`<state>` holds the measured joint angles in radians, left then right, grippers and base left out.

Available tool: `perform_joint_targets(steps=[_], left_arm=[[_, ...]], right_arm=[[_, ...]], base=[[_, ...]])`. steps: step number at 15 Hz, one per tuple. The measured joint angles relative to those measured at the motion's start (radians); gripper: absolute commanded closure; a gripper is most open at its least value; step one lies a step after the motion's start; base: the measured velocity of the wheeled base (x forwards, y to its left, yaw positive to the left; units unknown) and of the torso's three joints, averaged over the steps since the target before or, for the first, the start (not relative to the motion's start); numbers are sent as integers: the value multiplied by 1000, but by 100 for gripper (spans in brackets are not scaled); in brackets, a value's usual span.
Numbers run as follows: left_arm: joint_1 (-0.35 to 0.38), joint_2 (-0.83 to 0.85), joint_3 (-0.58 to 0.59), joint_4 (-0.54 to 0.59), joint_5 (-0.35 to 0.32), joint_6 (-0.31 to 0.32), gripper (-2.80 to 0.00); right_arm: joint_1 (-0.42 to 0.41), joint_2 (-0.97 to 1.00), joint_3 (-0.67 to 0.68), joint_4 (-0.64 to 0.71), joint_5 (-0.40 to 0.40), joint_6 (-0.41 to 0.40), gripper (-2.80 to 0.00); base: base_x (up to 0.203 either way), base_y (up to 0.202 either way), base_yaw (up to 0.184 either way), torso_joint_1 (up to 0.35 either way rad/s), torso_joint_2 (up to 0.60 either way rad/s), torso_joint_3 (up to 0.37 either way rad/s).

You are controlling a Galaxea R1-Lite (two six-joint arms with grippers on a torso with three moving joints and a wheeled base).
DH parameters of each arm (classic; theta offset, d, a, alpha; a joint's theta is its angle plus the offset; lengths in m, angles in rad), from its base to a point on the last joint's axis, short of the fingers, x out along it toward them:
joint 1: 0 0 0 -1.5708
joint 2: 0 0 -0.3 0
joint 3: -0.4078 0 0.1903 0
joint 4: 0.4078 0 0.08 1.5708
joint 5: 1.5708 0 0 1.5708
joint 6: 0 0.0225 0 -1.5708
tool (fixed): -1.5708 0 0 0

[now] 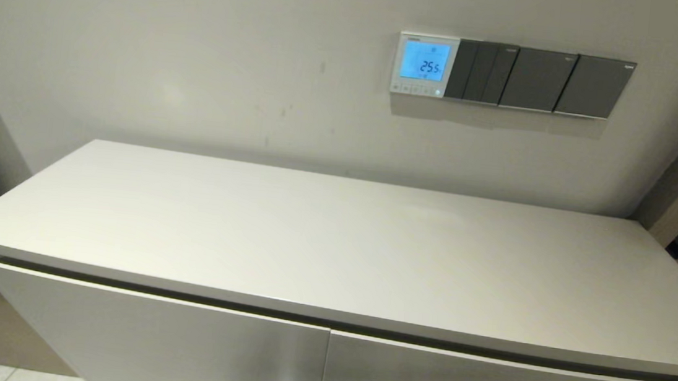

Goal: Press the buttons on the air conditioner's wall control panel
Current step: Turn off the central air conditioner

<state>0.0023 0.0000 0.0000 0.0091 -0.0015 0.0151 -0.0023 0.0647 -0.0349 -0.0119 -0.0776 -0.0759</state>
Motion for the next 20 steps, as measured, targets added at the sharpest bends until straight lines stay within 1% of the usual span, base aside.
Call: perform_joint_targets(steps=[2,4,7,11,20], left_arm=[[0,0,0,-1,0,0,0],[0,0,0,0,0,0,0],[0,0,0,-1,0,0,0],[1,0,0,0,0,0,0],[0,0,0,0,0,1,0]], right_arm=[[0,-34,8,-4,65,-6,0],[1,-50,25,8,90,-5,0],[2,-61,33,17,92,20,0],[2,-63,35,20,76,78,0],[1,-63,35,20,70,96,0]], base=[[0,0,0,0,0,0],[0,0,0,0,0,0],[0,0,0,0,0,0],[0,0,0,0,0,0],[0,0,0,0,0,0]])
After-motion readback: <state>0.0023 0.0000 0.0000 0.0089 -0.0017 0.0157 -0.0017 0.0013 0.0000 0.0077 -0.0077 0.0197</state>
